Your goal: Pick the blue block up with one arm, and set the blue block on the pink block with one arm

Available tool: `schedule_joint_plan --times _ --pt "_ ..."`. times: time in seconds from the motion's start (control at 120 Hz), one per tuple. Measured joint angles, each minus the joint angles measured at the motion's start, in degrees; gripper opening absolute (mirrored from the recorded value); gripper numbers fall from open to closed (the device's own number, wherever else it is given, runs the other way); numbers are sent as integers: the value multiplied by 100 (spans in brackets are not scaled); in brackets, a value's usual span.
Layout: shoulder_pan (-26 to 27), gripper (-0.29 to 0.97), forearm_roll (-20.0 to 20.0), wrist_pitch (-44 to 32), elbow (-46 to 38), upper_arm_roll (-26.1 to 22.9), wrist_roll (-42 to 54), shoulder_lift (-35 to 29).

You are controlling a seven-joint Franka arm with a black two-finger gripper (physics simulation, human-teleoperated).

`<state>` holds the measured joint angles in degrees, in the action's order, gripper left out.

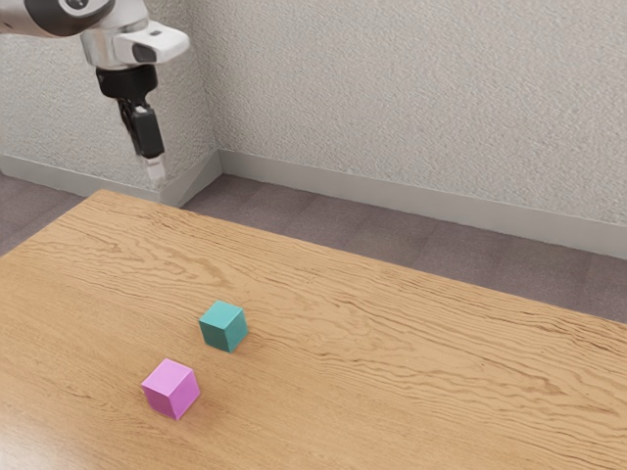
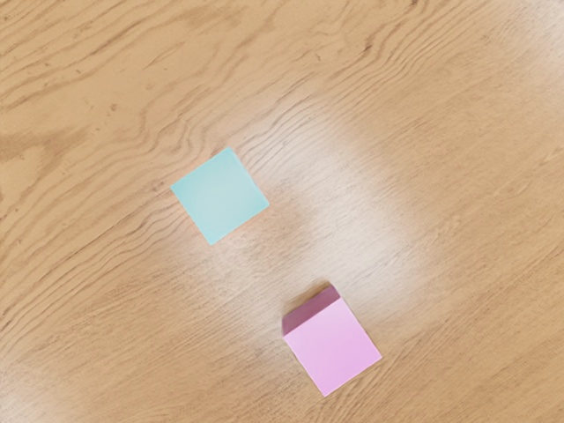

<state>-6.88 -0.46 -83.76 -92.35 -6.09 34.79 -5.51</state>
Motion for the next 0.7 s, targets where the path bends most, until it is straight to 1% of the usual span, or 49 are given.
schedule_joint_plan --times 0.083,0.133,0.192,0.242,0.3,0.35,0.4,0.467,0.542,0.7 --pt "-50 68 15 -111 -10 -7 182 -16" --pt "-79 68 34 -143 -182 -24 280 -214" --pt "-75 68 37 -167 -759 -48 380 -692" --pt "-71 68 44 -182 -1289 -175 482 -1037" --pt "-59 68 131 -284 -1833 -303 668 -1201" --pt "-65 68 215 -643 -2415 -349 953 -1230" --pt "-75 68 260 -1062 -2744 -353 1296 -1161" --pt "-85 68 319 -1476 -2888 -350 1718 -962" --pt "-142 68 368 -1904 -2763 -349 2165 -386" --pt "-161 68 364 -3054 -2716 -321 3040 584"
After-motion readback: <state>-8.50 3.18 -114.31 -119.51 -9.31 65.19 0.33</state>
